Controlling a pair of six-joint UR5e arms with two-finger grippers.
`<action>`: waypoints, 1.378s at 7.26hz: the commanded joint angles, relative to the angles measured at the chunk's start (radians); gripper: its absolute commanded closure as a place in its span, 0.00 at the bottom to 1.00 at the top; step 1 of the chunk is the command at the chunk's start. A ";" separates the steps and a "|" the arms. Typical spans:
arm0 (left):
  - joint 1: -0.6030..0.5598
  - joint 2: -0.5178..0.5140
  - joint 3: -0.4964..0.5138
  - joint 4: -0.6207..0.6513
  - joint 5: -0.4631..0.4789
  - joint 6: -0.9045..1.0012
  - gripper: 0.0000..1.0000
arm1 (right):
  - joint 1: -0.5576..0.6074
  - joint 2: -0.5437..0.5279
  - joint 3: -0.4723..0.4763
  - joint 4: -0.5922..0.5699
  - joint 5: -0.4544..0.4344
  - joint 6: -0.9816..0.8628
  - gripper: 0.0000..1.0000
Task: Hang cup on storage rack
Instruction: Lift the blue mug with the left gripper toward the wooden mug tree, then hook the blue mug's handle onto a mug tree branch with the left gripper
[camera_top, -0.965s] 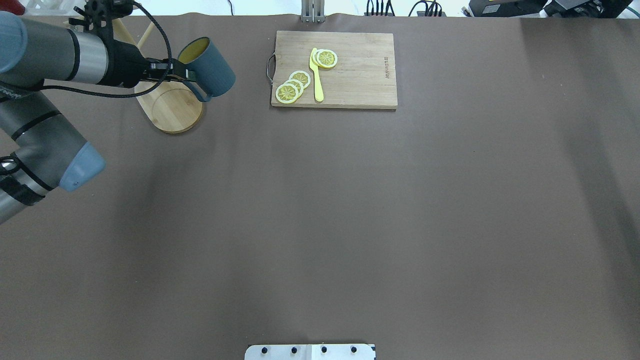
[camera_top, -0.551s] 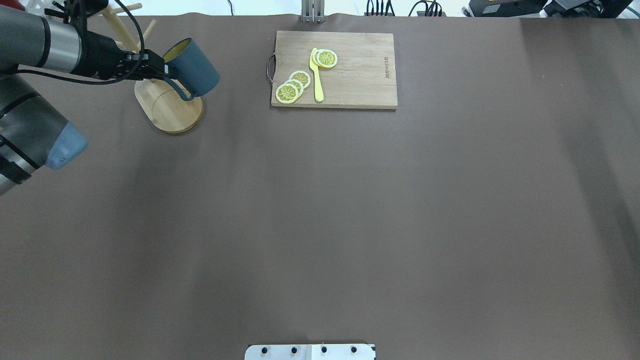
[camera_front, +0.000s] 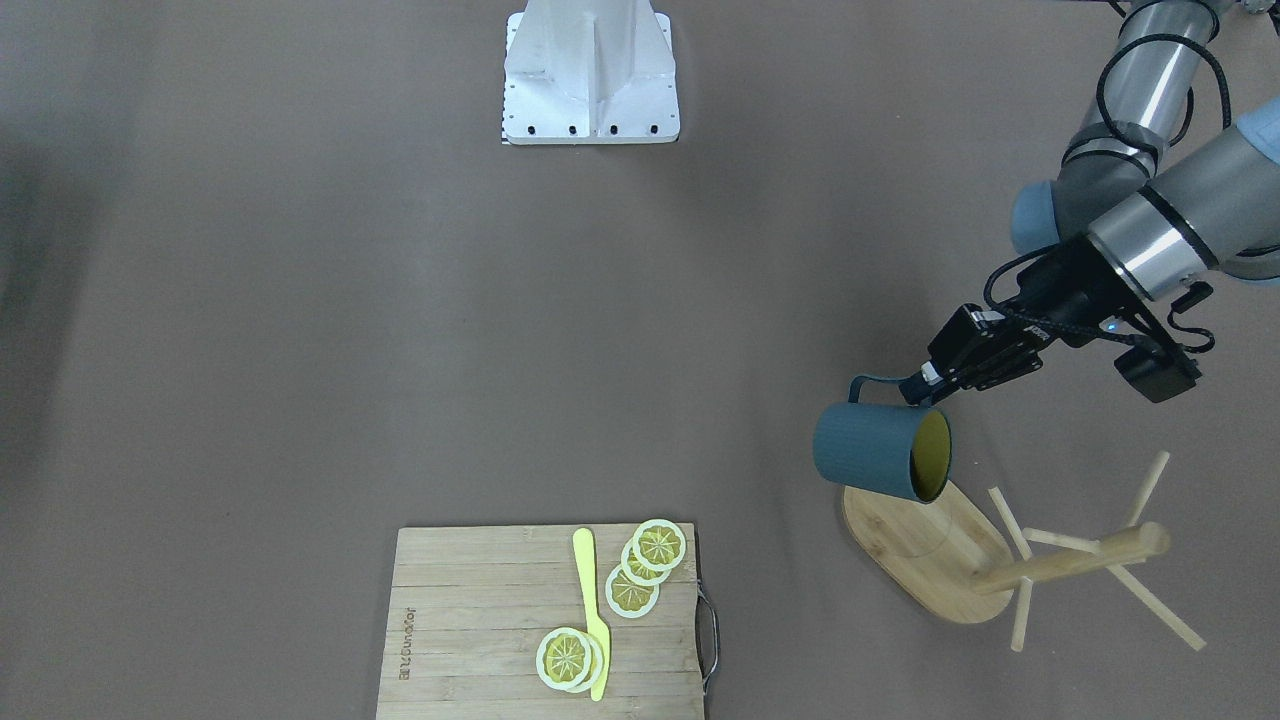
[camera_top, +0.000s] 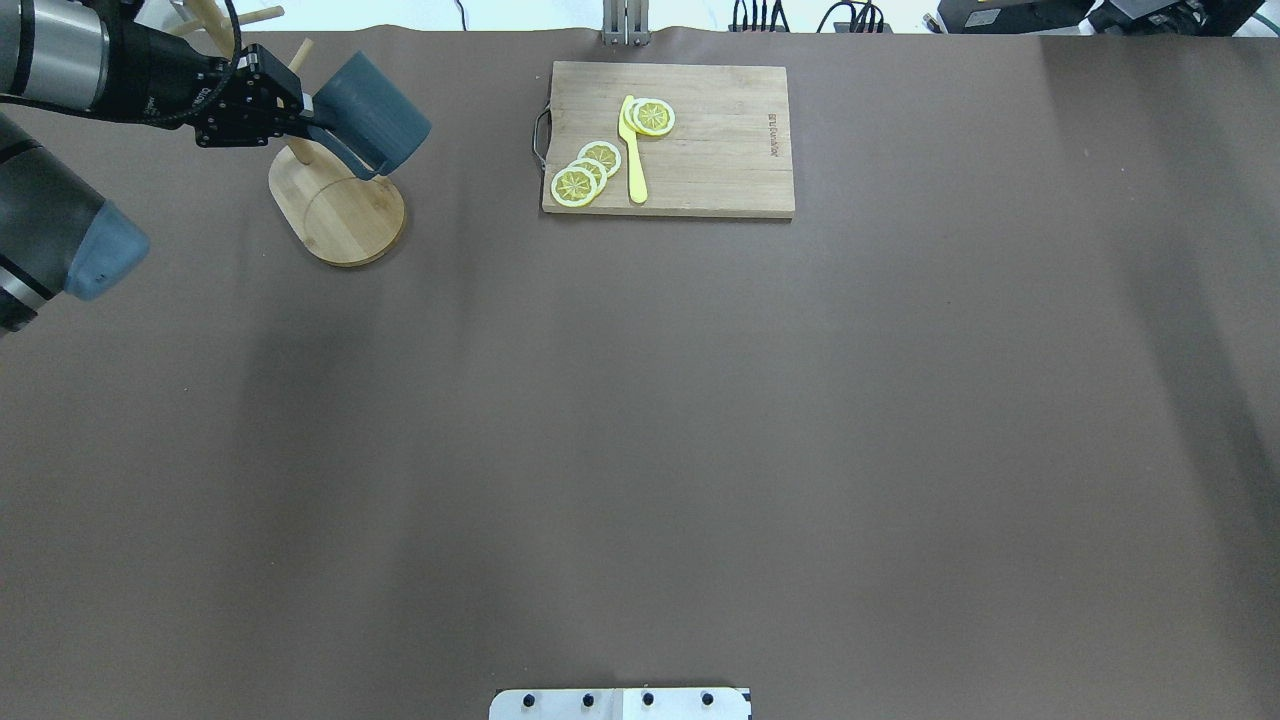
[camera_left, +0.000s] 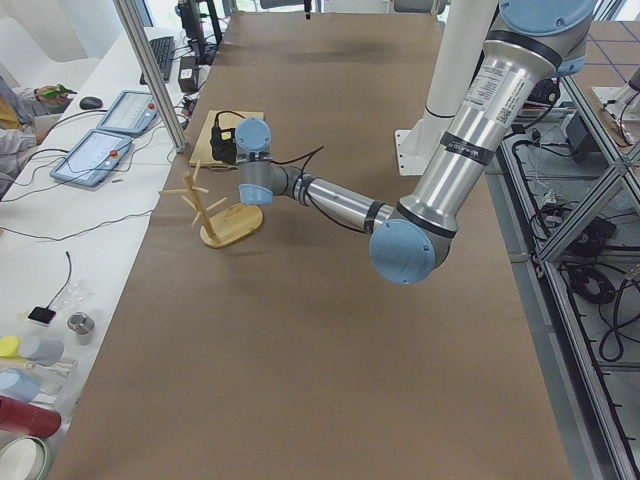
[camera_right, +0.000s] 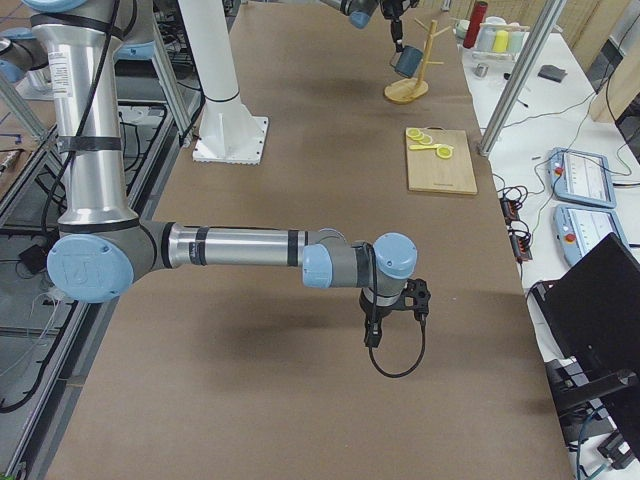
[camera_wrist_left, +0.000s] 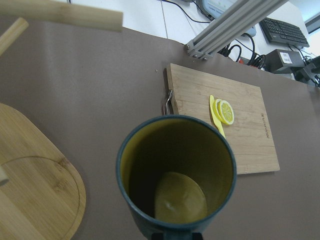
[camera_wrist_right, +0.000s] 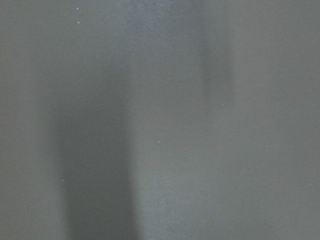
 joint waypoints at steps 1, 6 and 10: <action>-0.001 -0.007 0.003 -0.115 0.044 -0.078 1.00 | 0.000 -0.001 0.003 0.000 0.004 0.002 0.00; 0.022 0.016 0.026 -0.379 0.291 -0.436 1.00 | 0.000 -0.004 0.010 0.000 0.006 0.003 0.00; 0.093 0.004 0.127 -0.552 0.463 -0.617 1.00 | 0.000 -0.009 0.026 -0.008 0.004 0.005 0.00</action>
